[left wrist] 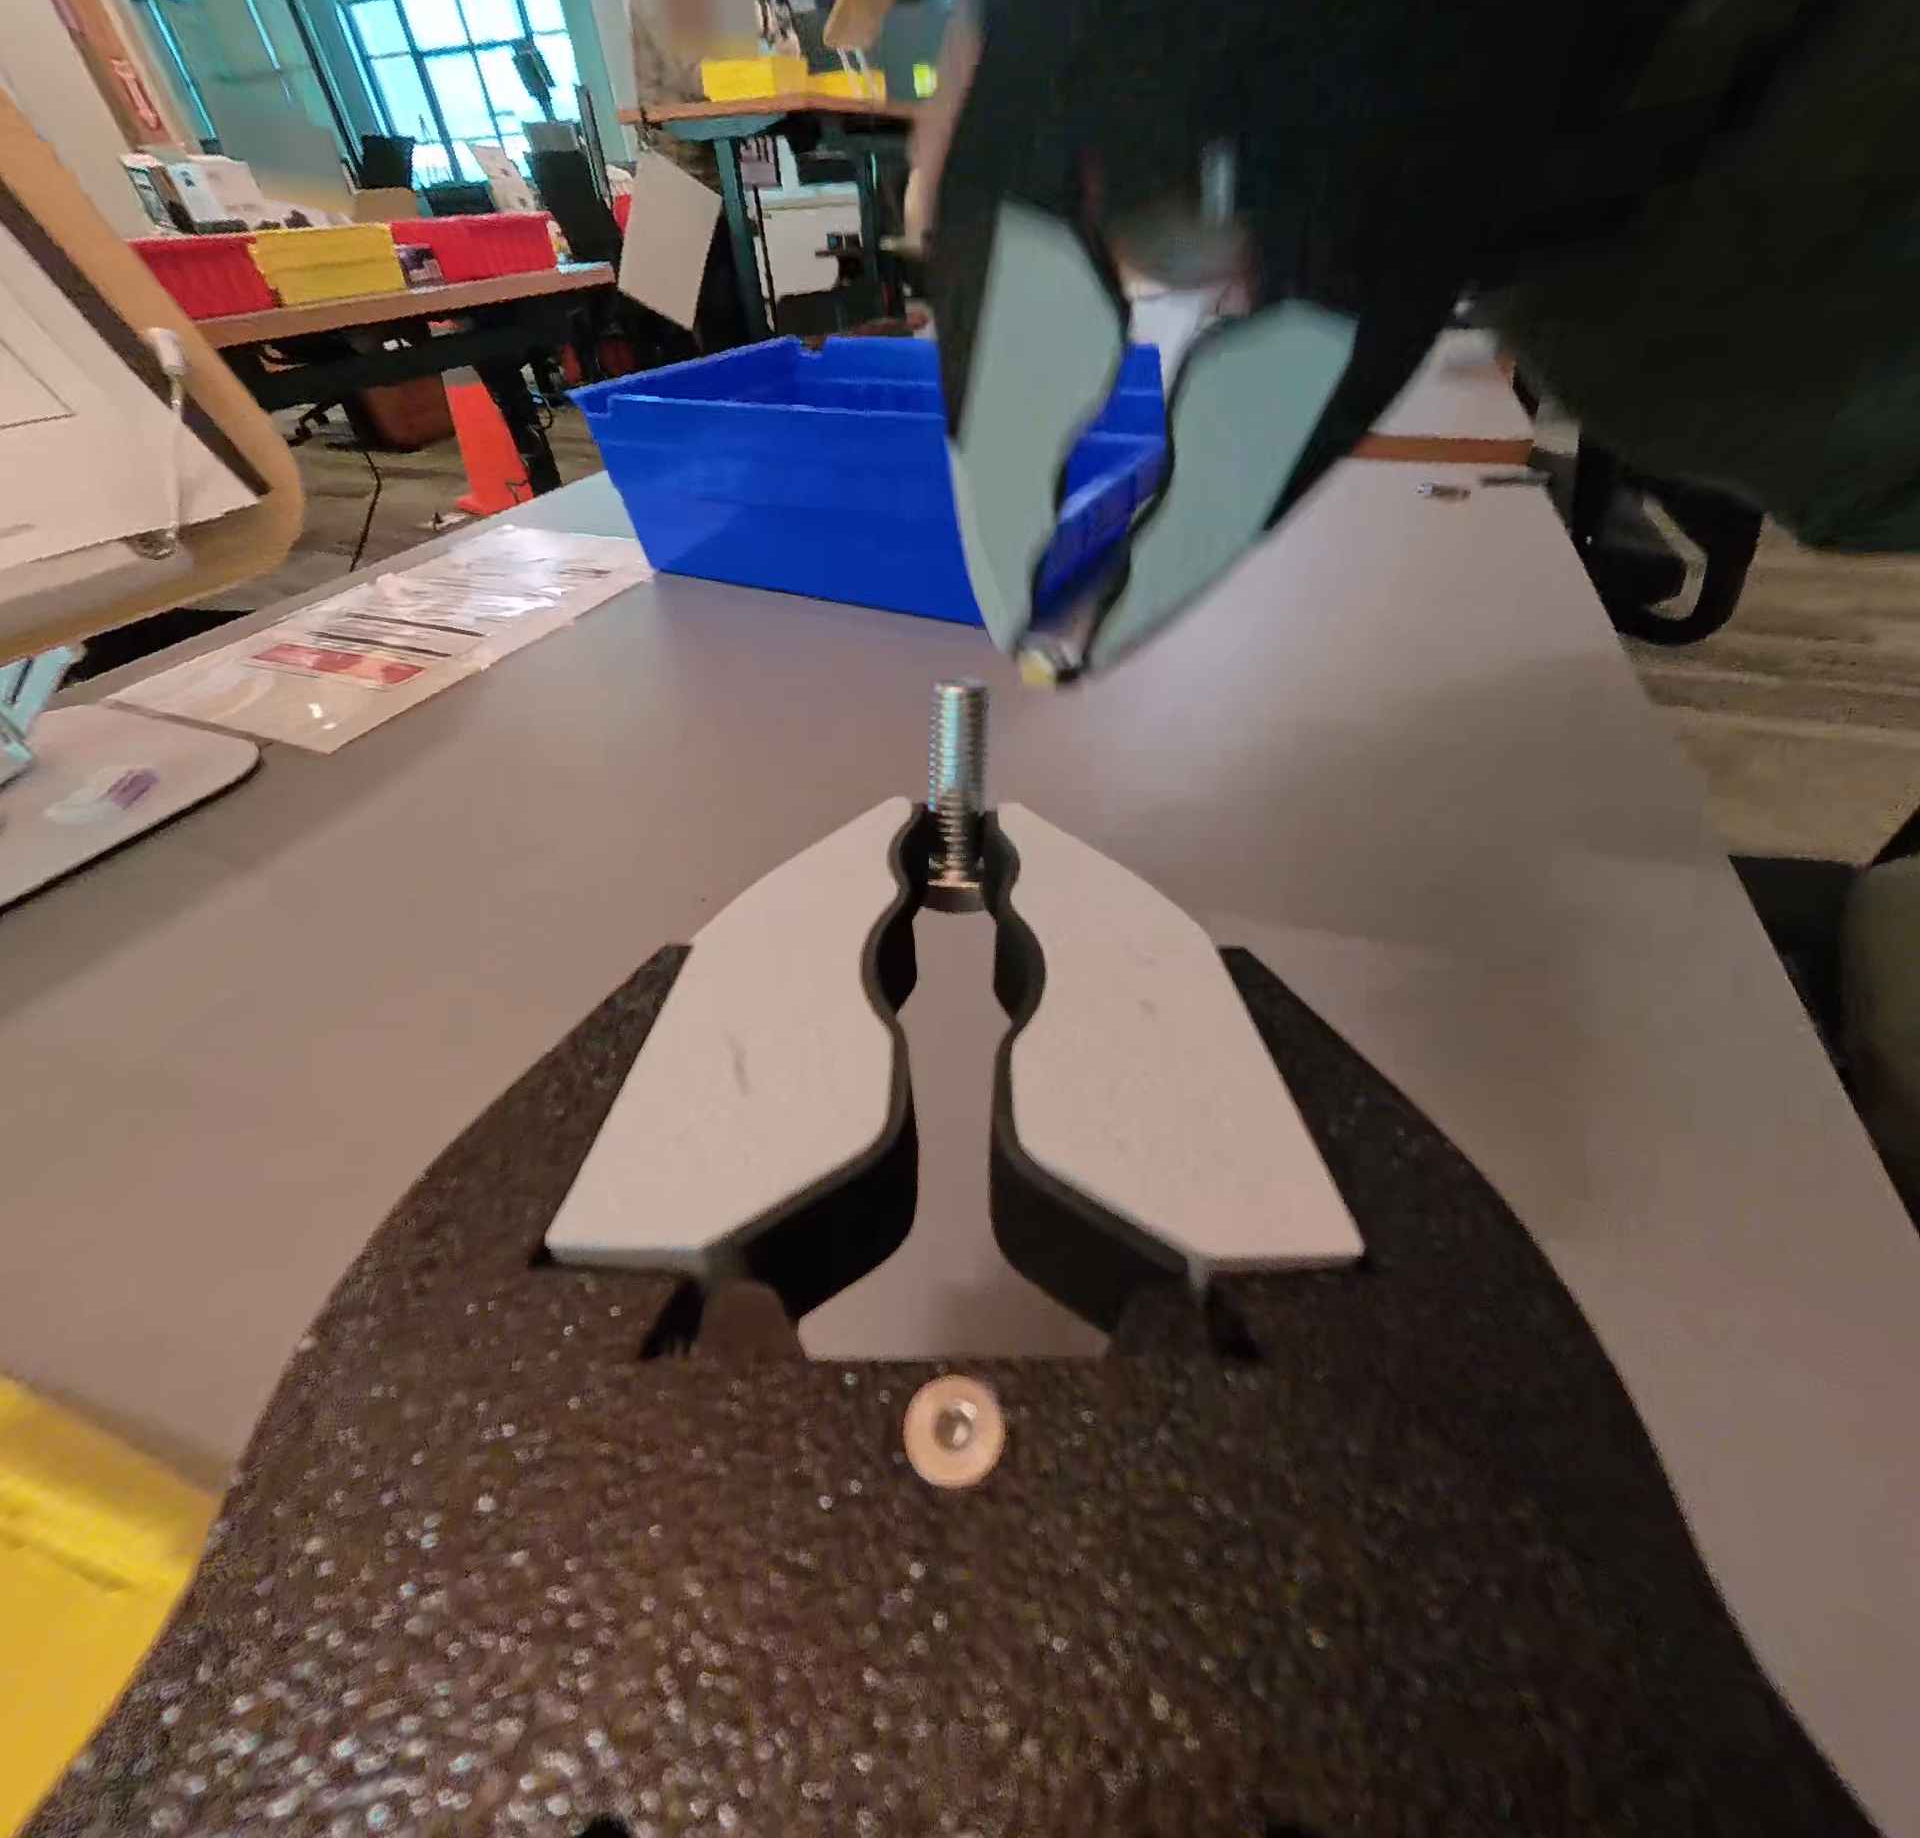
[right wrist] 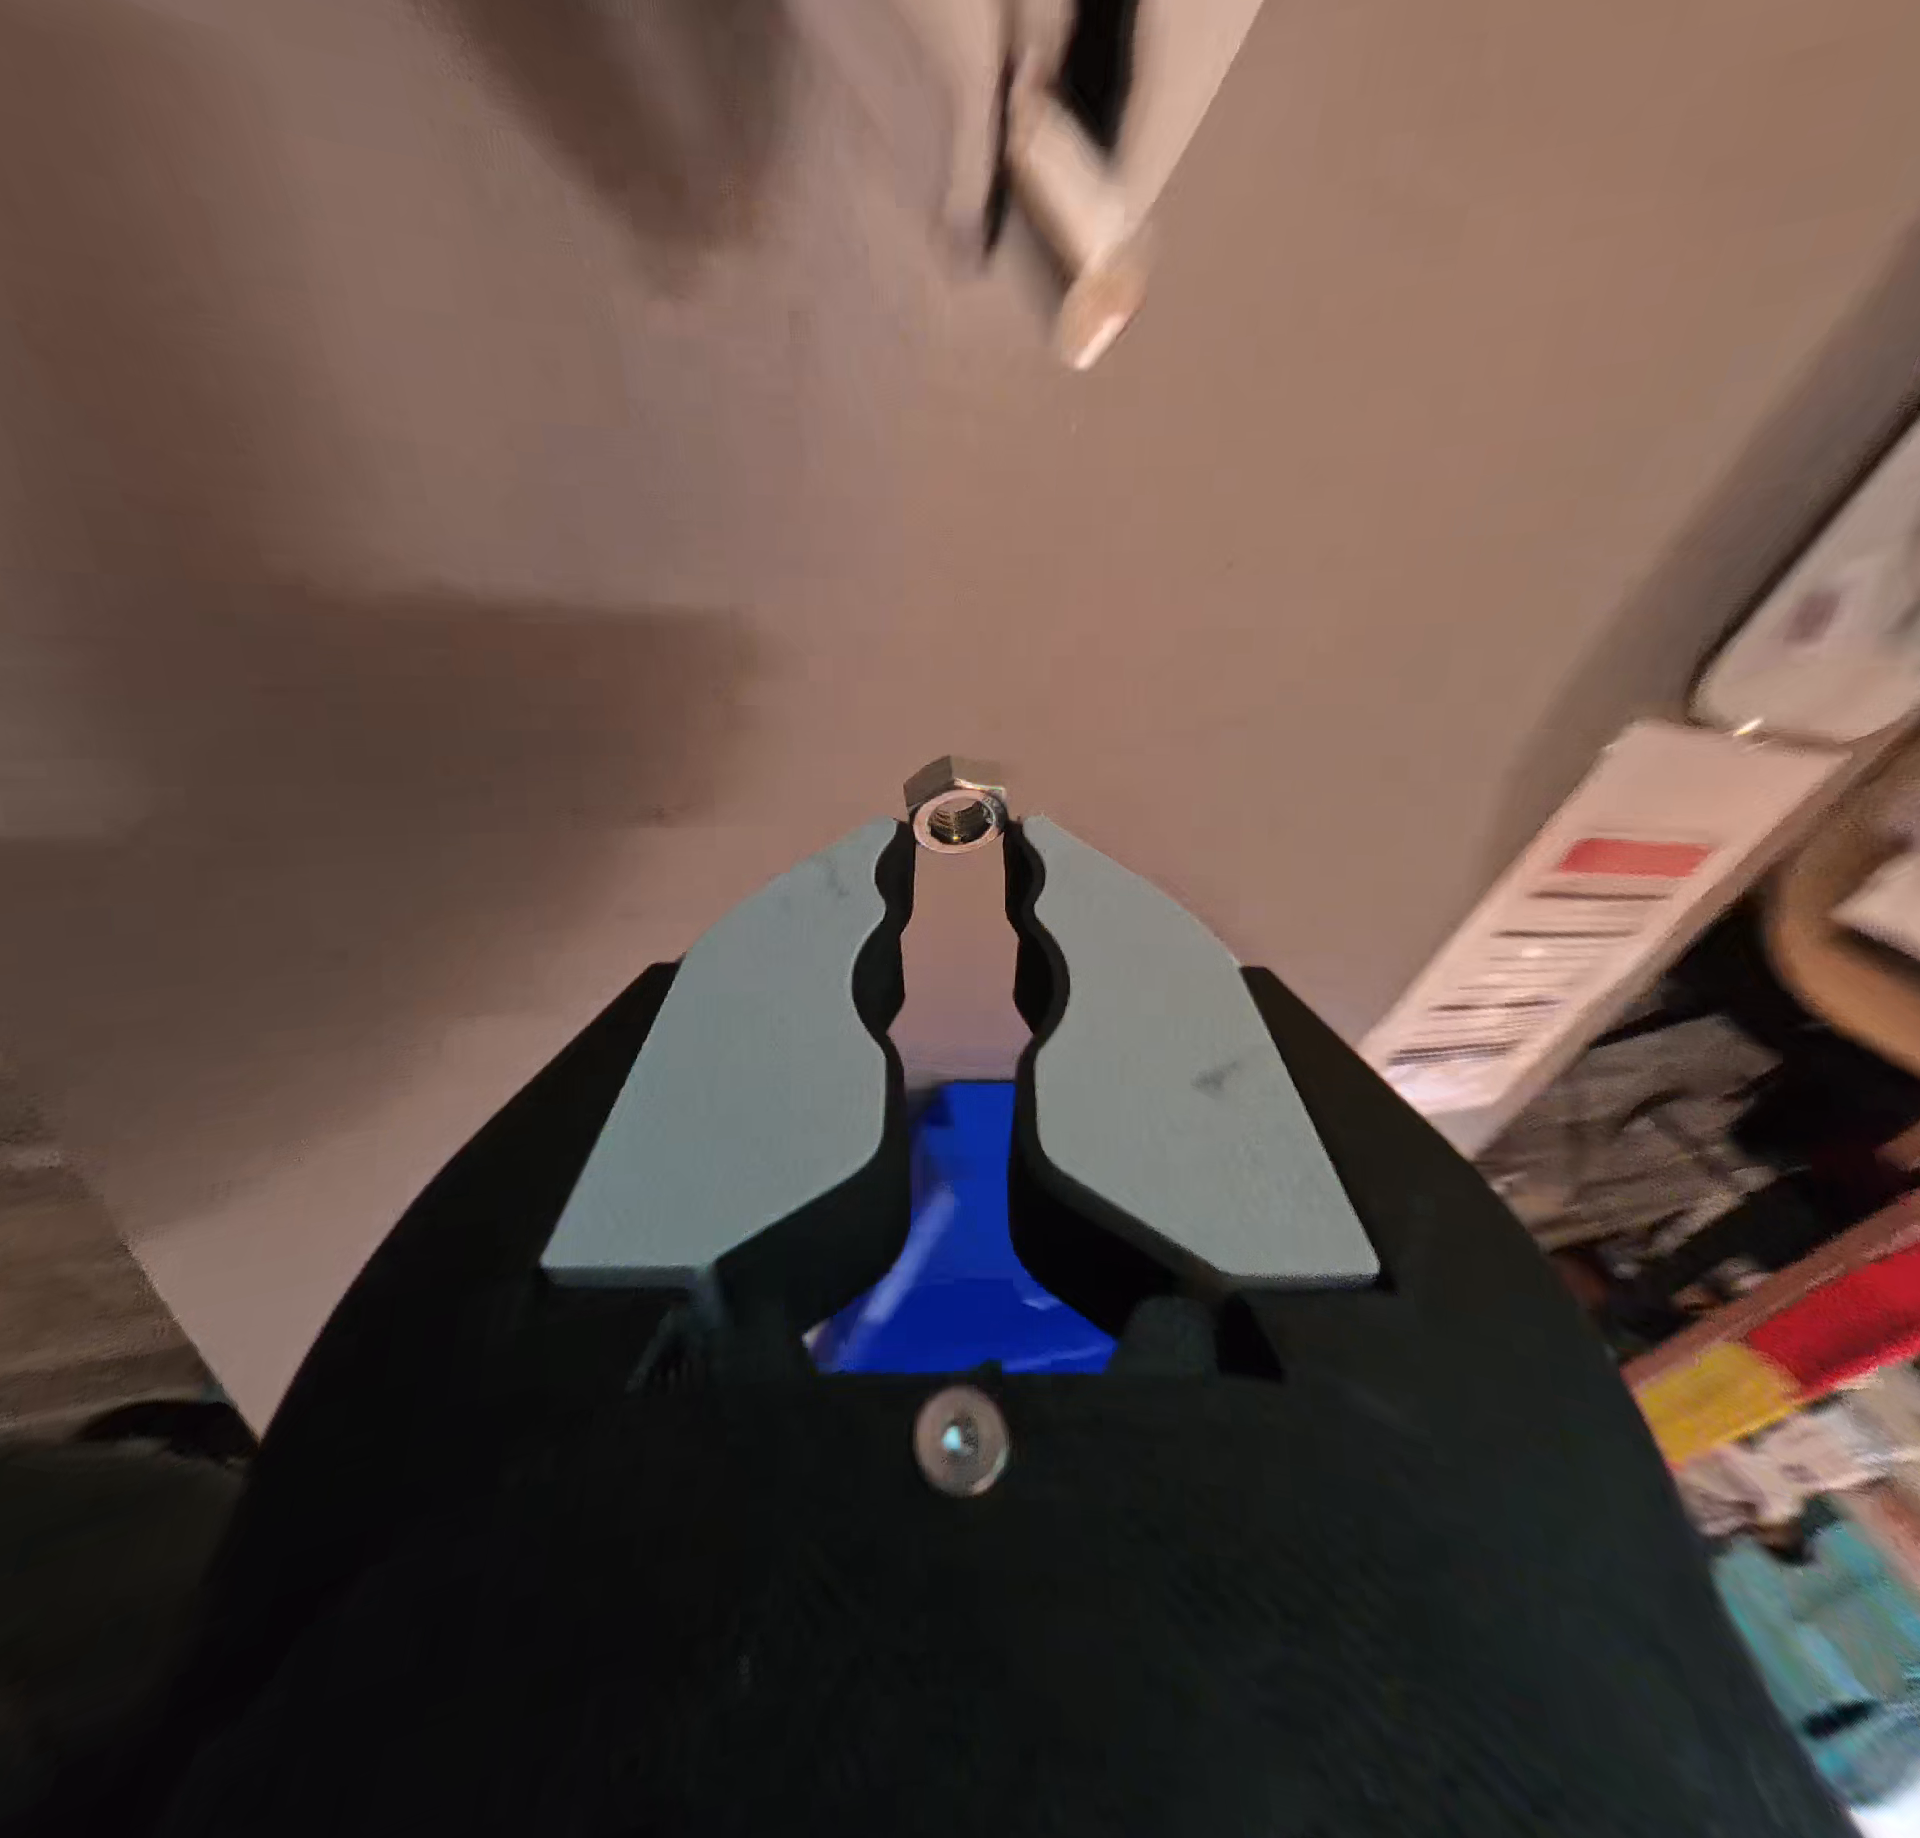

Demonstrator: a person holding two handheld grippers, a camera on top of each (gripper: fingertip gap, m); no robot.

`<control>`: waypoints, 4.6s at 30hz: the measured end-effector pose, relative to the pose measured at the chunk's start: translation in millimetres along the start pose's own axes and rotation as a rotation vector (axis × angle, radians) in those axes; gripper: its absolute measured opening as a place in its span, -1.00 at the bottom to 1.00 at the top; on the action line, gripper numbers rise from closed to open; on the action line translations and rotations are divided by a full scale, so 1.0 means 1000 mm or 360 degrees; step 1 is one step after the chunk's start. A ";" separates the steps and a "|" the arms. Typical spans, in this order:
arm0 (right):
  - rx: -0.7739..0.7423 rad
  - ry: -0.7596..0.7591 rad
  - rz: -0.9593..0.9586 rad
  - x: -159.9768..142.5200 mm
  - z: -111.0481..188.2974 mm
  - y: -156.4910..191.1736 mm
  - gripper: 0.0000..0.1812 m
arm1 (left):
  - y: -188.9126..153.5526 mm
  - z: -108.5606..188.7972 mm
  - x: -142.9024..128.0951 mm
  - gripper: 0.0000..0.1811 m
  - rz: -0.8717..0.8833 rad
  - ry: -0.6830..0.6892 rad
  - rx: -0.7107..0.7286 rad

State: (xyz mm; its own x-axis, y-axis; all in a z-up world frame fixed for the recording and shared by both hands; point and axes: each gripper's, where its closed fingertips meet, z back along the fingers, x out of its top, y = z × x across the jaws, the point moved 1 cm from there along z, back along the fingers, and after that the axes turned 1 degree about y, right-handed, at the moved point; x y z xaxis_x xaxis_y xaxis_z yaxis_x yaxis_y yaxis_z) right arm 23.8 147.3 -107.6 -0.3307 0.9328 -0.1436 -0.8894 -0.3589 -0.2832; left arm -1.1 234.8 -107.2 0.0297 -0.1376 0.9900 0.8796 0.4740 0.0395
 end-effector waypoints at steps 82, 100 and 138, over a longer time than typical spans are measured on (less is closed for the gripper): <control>-0.0125 -0.1899 -0.0543 0.064 0.074 0.010 -0.80 | -0.036 -0.003 0.028 -0.90 0.0054 -0.0402 -0.0362; -0.0095 -0.1768 -0.0517 0.062 0.068 0.012 -0.80 | -0.036 -0.007 0.023 -0.90 0.0025 -0.0330 -0.0347; 0.0022 -0.1886 -0.1251 0.009 0.001 0.040 -0.77 | -0.026 0.003 0.023 -0.90 0.0100 -0.0380 -0.0315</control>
State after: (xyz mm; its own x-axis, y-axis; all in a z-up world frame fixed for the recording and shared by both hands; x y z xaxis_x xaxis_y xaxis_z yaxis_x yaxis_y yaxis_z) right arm -15.4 141.3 -119.7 0.1845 0.3649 0.9126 -0.9633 0.2515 0.0942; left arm -25.0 221.6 -84.9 -0.0046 0.1056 0.9944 0.9556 0.2933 -0.0268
